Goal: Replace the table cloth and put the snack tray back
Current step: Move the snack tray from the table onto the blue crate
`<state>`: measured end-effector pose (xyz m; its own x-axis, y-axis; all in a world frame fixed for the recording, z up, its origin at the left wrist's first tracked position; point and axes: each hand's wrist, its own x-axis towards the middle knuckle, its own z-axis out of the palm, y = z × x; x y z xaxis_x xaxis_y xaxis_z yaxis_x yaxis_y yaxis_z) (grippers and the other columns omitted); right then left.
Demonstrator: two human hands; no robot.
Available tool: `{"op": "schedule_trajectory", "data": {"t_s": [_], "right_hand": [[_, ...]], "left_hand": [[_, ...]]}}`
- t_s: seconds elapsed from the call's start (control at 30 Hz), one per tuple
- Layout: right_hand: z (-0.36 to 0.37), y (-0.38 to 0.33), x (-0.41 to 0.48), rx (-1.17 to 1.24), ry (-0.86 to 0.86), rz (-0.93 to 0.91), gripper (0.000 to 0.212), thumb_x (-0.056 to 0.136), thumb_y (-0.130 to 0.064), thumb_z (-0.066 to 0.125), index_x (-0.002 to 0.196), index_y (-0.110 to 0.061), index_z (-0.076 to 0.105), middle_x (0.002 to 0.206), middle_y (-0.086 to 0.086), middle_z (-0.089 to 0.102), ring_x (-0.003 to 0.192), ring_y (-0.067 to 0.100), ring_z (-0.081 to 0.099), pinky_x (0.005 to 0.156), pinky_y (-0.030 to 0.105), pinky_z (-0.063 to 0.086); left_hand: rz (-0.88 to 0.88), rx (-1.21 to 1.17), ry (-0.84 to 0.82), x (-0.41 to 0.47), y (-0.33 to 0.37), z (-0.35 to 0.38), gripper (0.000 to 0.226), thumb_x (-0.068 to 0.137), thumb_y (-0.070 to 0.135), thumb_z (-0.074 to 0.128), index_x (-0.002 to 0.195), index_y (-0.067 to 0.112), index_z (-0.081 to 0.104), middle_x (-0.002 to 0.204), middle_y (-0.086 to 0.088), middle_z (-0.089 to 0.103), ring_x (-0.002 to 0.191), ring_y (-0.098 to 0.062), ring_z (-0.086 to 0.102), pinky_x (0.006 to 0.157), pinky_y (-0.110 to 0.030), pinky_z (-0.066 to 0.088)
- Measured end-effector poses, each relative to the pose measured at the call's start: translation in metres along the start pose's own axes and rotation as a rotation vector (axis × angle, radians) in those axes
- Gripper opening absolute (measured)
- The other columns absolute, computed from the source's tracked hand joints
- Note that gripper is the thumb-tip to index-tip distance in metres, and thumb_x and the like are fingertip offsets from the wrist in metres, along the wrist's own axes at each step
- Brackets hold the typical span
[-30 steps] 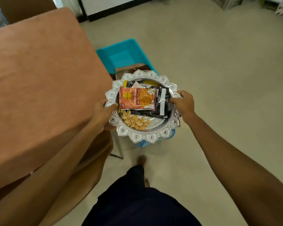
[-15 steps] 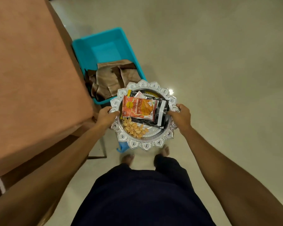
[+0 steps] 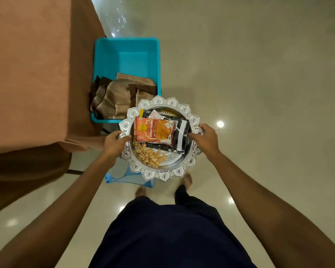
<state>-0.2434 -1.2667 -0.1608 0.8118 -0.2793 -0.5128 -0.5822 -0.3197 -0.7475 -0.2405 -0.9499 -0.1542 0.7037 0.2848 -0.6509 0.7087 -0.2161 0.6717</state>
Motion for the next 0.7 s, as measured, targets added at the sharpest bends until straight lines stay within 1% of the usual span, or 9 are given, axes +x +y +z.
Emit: {"op": "schedule_trajectory", "data": {"t_s": [0.1, 0.2, 0.27, 0.33, 0.43, 0.53, 0.57, 0.63, 0.7], "right_hand": [[-0.019, -0.005, 0.029, -0.028, -0.029, 0.002, 0.03, 0.073, -0.018, 0.082, 0.1, -0.019, 0.068, 0.091, -0.005, 0.069, 0.078, 0.013, 0.062, 0.072, 0.031, 0.048], [-0.028, -0.018, 0.059, -0.056, -0.054, 0.009, 0.041, 0.067, -0.025, 0.08, 0.106, -0.019, 0.069, 0.1, -0.001, 0.071, 0.09, 0.02, 0.066, 0.08, 0.036, 0.052], [-0.027, -0.033, 0.081, -0.07, -0.087, 0.001, 0.04, 0.067, -0.024, 0.079, 0.106, -0.019, 0.069, 0.099, -0.001, 0.071, 0.088, 0.019, 0.066, 0.079, 0.035, 0.052], [-0.025, -0.053, 0.102, -0.08, -0.11, -0.022, 0.034, 0.07, -0.018, 0.08, 0.103, -0.019, 0.069, 0.096, -0.001, 0.072, 0.084, 0.018, 0.066, 0.077, 0.034, 0.052], [-0.013, -0.086, 0.141, -0.107, -0.151, -0.044, 0.029, 0.07, -0.015, 0.079, 0.097, -0.017, 0.07, 0.092, 0.0, 0.073, 0.082, 0.02, 0.068, 0.076, 0.037, 0.055], [0.001, -0.13, 0.185, -0.163, -0.192, -0.087, 0.031, 0.065, -0.022, 0.077, 0.095, -0.017, 0.072, 0.089, 0.001, 0.074, 0.082, 0.023, 0.07, 0.074, 0.038, 0.056], [0.006, -0.145, 0.198, -0.181, -0.211, -0.106, 0.03, 0.067, -0.021, 0.078, 0.096, -0.016, 0.072, 0.089, 0.0, 0.074, 0.08, 0.022, 0.07, 0.071, 0.036, 0.055], [0.015, -0.179, 0.222, -0.224, -0.251, -0.133, 0.025, 0.073, -0.014, 0.078, 0.097, -0.016, 0.072, 0.087, -0.003, 0.073, 0.074, 0.017, 0.068, 0.062, 0.025, 0.051], [0.017, -0.209, 0.243, -0.274, -0.286, -0.171, 0.024, 0.076, -0.01, 0.078, 0.099, -0.015, 0.071, 0.085, -0.005, 0.071, 0.067, 0.011, 0.064, 0.055, 0.02, 0.046]], "left_hand": [[-0.014, -0.051, 0.031, -0.004, 0.009, 0.025, 0.024, 0.091, 0.012, 0.069, 0.113, 0.003, 0.066, 0.091, -0.013, 0.072, 0.07, -0.02, 0.065, 0.06, -0.029, 0.052], [-0.034, -0.1, 0.061, 0.004, 0.023, 0.041, 0.019, 0.093, 0.012, 0.067, 0.112, 0.01, 0.064, 0.087, -0.005, 0.07, 0.064, -0.014, 0.066, 0.05, -0.024, 0.049], [-0.038, -0.143, 0.083, 0.016, 0.033, 0.045, 0.015, 0.094, 0.012, 0.066, 0.109, 0.013, 0.064, 0.084, -0.004, 0.07, 0.059, -0.01, 0.067, 0.045, -0.022, 0.049], [-0.027, -0.174, 0.104, 0.029, 0.045, 0.047, 0.013, 0.093, 0.011, 0.065, 0.106, 0.013, 0.066, 0.084, -0.005, 0.071, 0.059, -0.01, 0.067, 0.047, -0.022, 0.051], [-0.063, -0.263, 0.131, 0.057, 0.059, 0.045, 0.007, 0.092, 0.011, 0.065, 0.095, 0.016, 0.07, 0.083, -0.01, 0.072, 0.061, -0.018, 0.067, 0.06, -0.03, 0.055], [-0.121, -0.342, 0.182, 0.088, 0.078, 0.044, 0.004, 0.089, 0.012, 0.067, 0.089, 0.015, 0.07, 0.076, -0.009, 0.07, 0.054, -0.016, 0.065, 0.057, -0.029, 0.052], [-0.133, -0.365, 0.19, 0.096, 0.085, 0.044, 0.004, 0.089, 0.012, 0.067, 0.091, 0.014, 0.07, 0.076, -0.01, 0.07, 0.054, -0.017, 0.065, 0.056, -0.029, 0.052], [-0.17, -0.414, 0.223, 0.113, 0.098, 0.043, 0.003, 0.091, 0.013, 0.066, 0.093, 0.014, 0.068, 0.077, -0.01, 0.07, 0.058, -0.021, 0.065, 0.055, -0.029, 0.052], [-0.201, -0.429, 0.234, 0.124, 0.11, 0.043, 0.002, 0.09, 0.019, 0.068, 0.091, 0.018, 0.068, 0.083, -0.013, 0.071, 0.068, -0.026, 0.066, 0.061, -0.035, 0.055]]}}
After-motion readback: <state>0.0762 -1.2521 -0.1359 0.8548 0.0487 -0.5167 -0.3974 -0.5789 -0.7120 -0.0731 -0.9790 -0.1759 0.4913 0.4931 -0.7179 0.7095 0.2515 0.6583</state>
